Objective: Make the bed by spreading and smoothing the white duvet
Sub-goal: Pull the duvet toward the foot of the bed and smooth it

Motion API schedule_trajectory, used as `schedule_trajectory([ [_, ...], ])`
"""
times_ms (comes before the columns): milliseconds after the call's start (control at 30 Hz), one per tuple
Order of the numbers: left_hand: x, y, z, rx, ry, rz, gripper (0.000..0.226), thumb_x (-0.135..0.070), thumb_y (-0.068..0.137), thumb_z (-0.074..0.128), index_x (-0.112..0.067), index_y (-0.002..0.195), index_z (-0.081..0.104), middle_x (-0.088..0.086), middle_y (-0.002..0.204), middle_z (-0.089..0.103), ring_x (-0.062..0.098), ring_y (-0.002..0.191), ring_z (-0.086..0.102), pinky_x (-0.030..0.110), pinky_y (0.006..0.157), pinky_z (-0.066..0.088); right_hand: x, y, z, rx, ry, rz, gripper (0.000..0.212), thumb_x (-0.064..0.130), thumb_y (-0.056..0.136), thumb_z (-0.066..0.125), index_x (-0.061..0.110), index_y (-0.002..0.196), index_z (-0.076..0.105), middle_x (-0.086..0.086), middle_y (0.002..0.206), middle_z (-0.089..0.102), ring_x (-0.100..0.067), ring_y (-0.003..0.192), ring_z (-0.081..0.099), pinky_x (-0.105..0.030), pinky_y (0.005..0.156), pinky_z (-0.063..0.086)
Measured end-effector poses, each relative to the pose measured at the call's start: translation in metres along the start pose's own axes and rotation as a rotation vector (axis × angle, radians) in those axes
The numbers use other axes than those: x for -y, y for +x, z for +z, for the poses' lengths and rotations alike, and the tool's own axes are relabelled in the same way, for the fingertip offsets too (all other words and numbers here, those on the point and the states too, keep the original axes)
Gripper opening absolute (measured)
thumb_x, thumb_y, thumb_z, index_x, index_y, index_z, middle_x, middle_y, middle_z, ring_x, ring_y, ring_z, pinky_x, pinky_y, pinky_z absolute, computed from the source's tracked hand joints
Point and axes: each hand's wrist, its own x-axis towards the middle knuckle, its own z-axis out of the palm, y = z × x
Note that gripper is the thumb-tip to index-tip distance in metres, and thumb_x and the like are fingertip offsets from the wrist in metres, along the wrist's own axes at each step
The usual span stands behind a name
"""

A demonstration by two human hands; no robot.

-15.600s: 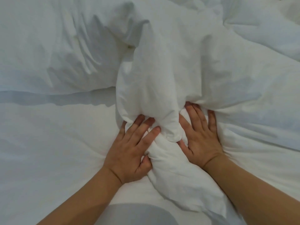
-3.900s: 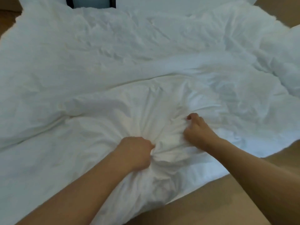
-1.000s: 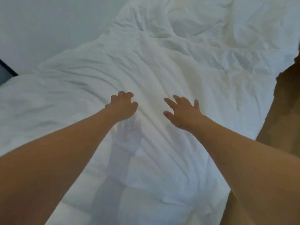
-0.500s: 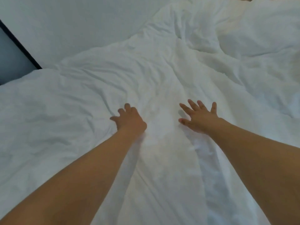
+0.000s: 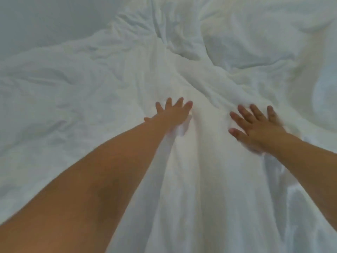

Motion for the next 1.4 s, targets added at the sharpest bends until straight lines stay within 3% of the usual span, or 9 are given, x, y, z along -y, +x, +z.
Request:
schedule_trajectory([
  [67, -0.009, 0.0, 0.057, 0.027, 0.1, -0.159, 0.072, -0.084, 0.079, 0.002, -0.057, 0.145, -0.009, -0.017, 0.158, -0.021, 0.03, 0.146, -0.024, 0.079, 0.091, -0.019, -0.028, -0.002, 0.031, -0.023, 0.091, -0.039, 0.083, 0.077, 0.075, -0.015, 0.043, 0.151, -0.015, 0.015, 0.157, -0.028, -0.018, 0.147, -0.023, -0.046, 0.119, -0.014],
  [133, -0.009, -0.001, 0.077, -0.135, 0.199, -0.208, 0.072, -0.081, 0.08, -0.006, -0.052, 0.145, -0.019, -0.008, 0.159, -0.026, 0.03, 0.145, -0.027, 0.08, 0.09, -0.017, -0.041, 0.004, 0.053, -0.105, 0.184, -0.081, 0.082, 0.079, 0.078, -0.012, 0.043, 0.152, -0.01, 0.017, 0.158, -0.026, -0.016, 0.147, -0.023, -0.042, 0.119, -0.015],
  [233, -0.015, 0.024, 0.077, -0.311, 0.276, -0.169, 0.075, -0.079, 0.081, -0.008, -0.047, 0.149, -0.017, -0.001, 0.161, -0.021, 0.036, 0.145, -0.023, 0.081, 0.093, -0.011, -0.042, 0.018, 0.069, -0.288, 0.258, -0.118, 0.076, 0.073, 0.089, 0.013, 0.037, 0.155, 0.006, 0.009, 0.163, -0.009, -0.018, 0.15, -0.009, -0.044, 0.121, -0.006],
  [400, -0.025, 0.065, 0.077, -0.372, 0.292, -0.112, 0.073, -0.074, 0.088, 0.001, -0.041, 0.153, -0.002, 0.006, 0.163, -0.01, 0.043, 0.146, -0.012, 0.083, 0.096, -0.003, -0.047, 0.028, 0.074, -0.496, 0.479, -0.076, 0.088, 0.062, 0.086, 0.045, 0.011, 0.153, 0.024, -0.009, 0.161, 0.021, -0.019, 0.149, 0.019, -0.047, 0.12, 0.011],
  [667, -0.023, 0.07, 0.072, -0.358, 0.234, -0.052, 0.07, -0.068, 0.093, 0.014, -0.036, 0.155, 0.006, 0.011, 0.163, -0.007, 0.047, 0.145, -0.009, 0.084, 0.096, 0.001, -0.046, 0.027, 0.073, -0.382, 0.333, -0.088, 0.078, 0.06, 0.089, 0.04, 0.019, 0.153, 0.025, -0.009, 0.162, 0.016, -0.028, 0.15, 0.012, -0.056, 0.118, 0.01],
  [933, -0.026, 0.065, 0.064, -0.294, 0.298, -0.069, 0.07, -0.068, 0.092, 0.01, -0.037, 0.155, 0.002, 0.008, 0.163, -0.007, 0.045, 0.145, -0.011, 0.083, 0.098, 0.002, -0.039, 0.025, 0.087, -0.464, 0.414, -0.093, 0.072, 0.056, 0.09, 0.045, 0.02, 0.151, 0.032, -0.012, 0.162, 0.016, -0.03, 0.15, 0.011, -0.055, 0.119, 0.004],
  [1167, -0.03, 0.037, 0.051, -0.174, 0.297, -0.163, 0.069, -0.069, 0.09, 0.004, -0.041, 0.152, -0.011, -0.002, 0.163, -0.015, 0.031, 0.148, -0.016, 0.067, 0.112, -0.006, -0.033, 0.046, 0.099, -0.473, 0.367, -0.149, 0.069, 0.052, 0.092, 0.036, 0.021, 0.152, 0.028, -0.013, 0.161, 0.018, -0.029, 0.15, 0.013, -0.053, 0.119, 0.005],
  [1267, -0.034, -0.021, 0.052, -0.075, 0.201, -0.187, 0.065, -0.059, 0.096, 0.013, -0.037, 0.154, -0.004, -0.003, 0.163, -0.01, 0.024, 0.149, -0.011, 0.053, 0.118, -0.003, -0.034, 0.045, 0.084, -0.401, 0.374, -0.157, 0.071, 0.057, 0.091, 0.027, 0.022, 0.153, 0.026, -0.011, 0.162, 0.013, -0.026, 0.15, 0.008, -0.05, 0.12, 0.002],
  [1400, -0.093, -0.13, 0.071, 0.025, 0.081, -0.262, 0.064, -0.048, 0.098, 0.024, -0.028, 0.156, 0.005, 0.001, 0.164, -0.001, 0.023, 0.15, -0.001, 0.047, 0.12, -0.003, -0.049, 0.01, 0.037, -0.04, 0.372, -0.225, 0.072, 0.06, 0.093, 0.026, 0.028, 0.156, 0.007, -0.005, 0.164, -0.008, -0.023, 0.151, -0.008, -0.044, 0.12, -0.009],
])
